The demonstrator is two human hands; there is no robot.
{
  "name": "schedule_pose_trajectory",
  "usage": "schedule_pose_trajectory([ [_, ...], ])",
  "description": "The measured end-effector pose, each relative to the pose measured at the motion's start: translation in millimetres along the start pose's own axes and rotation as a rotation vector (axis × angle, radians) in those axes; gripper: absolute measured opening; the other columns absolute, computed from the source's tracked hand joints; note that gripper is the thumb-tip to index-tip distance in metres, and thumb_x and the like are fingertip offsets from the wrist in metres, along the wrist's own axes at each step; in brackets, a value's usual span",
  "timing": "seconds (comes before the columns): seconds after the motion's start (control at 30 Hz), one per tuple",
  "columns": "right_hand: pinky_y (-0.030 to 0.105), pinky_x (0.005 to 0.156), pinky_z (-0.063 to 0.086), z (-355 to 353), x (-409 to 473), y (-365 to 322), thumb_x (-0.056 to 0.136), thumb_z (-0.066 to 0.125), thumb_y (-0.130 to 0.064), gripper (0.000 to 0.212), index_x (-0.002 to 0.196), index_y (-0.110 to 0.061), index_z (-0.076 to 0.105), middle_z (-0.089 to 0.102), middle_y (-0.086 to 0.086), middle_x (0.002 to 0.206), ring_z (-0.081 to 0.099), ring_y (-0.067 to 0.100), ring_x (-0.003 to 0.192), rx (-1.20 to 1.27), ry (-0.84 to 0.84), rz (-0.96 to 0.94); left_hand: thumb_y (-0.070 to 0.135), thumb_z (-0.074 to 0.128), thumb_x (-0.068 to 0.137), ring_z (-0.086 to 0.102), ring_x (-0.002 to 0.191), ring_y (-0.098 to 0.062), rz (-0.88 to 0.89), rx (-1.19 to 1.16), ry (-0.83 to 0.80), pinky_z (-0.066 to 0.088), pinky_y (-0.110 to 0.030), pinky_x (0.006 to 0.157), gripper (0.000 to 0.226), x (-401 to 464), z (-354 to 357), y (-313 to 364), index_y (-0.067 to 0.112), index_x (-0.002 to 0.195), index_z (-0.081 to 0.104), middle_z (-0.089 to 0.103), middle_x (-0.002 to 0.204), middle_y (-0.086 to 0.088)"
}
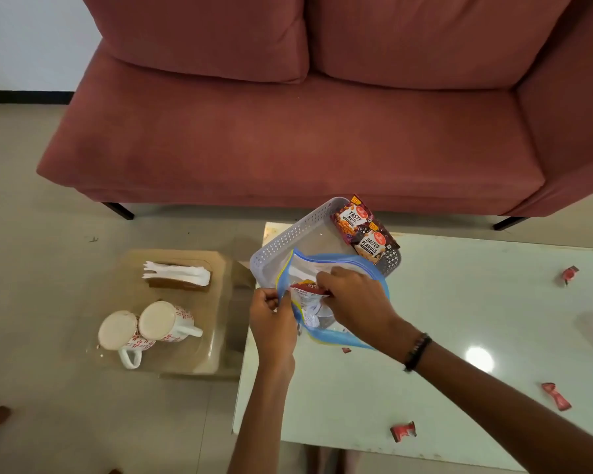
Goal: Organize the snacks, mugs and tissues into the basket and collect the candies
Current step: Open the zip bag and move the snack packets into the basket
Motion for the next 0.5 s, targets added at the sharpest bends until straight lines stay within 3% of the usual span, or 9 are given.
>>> schedule_pose_trajectory([
  [0.1,0.027,0.064,0.039,-45,-21,2,0.087,0.06,-0.018,0.006,0.091,-0.014,0.059,0.06,0.001,0.093,0.056,0.021,0.087,0.166,0.021,-0.043,0.009,0.056,0.089,0.041,0.032,-0.002,0.006,0.016,0.006,0.033,-0.013,0.033,0.023,1,4,6,0.013,0.069,0.046,0.046,0.058,-0.005],
  [0.2,0.012,0.061,0.037,-92,-34,7,0.082,0.068,-0.014,0.012,0.079,-0.016,0.056,0.052,-0.01,0.075,0.048,0.002,0.068,0.376,0.122,-0.052,0.007,0.055,0.089,0.041,0.043,-0.009,0.024,0.038,0.01,0.035,-0.014,0.036,0.025,2,7,11,0.013,0.067,0.045,0.046,0.058,-0.005],
  [0.27,0.016,0.059,0.042,-118,-39,15,0.082,0.068,-0.012,0.017,0.075,-0.019,0.054,0.054,-0.01,0.068,0.047,0.004,0.061,0.545,0.192,-0.013,0.01,0.055,0.09,0.039,0.048,-0.014,0.027,0.043,0.0,0.036,-0.02,0.044,0.025,4,9,11,0.014,0.067,0.045,0.045,0.059,-0.005],
  [0.33,0.019,0.054,0.037,-140,-38,26,0.082,0.067,-0.011,0.024,0.071,-0.022,0.049,0.052,-0.009,0.061,0.038,0.003,0.054,0.657,0.282,0.022,0.013,0.056,0.09,0.038,0.047,-0.015,0.017,0.039,-0.01,0.033,-0.025,0.049,0.026,6,10,9,0.013,0.067,0.044,0.045,0.057,-0.006],
  [0.43,0.023,0.051,0.028,-158,-28,53,0.084,0.066,-0.015,0.024,0.074,-0.007,0.046,0.044,0.005,0.06,0.031,0.007,0.057,0.683,0.458,0.087,0.017,0.057,0.09,0.042,0.047,-0.014,0.014,0.05,-0.009,0.035,-0.025,0.05,0.021,8,10,7,0.011,0.072,0.048,0.05,0.058,-0.007],
  [0.5,0.022,0.048,0.026,-153,-13,77,0.084,0.066,-0.017,0.029,0.074,-0.005,0.042,0.043,0.005,0.059,0.029,0.006,0.055,0.657,0.554,0.152,0.017,0.057,0.09,0.046,0.048,-0.013,0.019,0.076,0.002,0.037,-0.027,0.052,0.02,11,9,6,0.01,0.073,0.05,0.052,0.058,-0.007],
])
Point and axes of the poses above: each hand's wrist, its own x-axis towards the middle knuckle, its own z-axis out of the palm, y = z × x, the point moved 6 cm from there along x, towards the middle knuckle
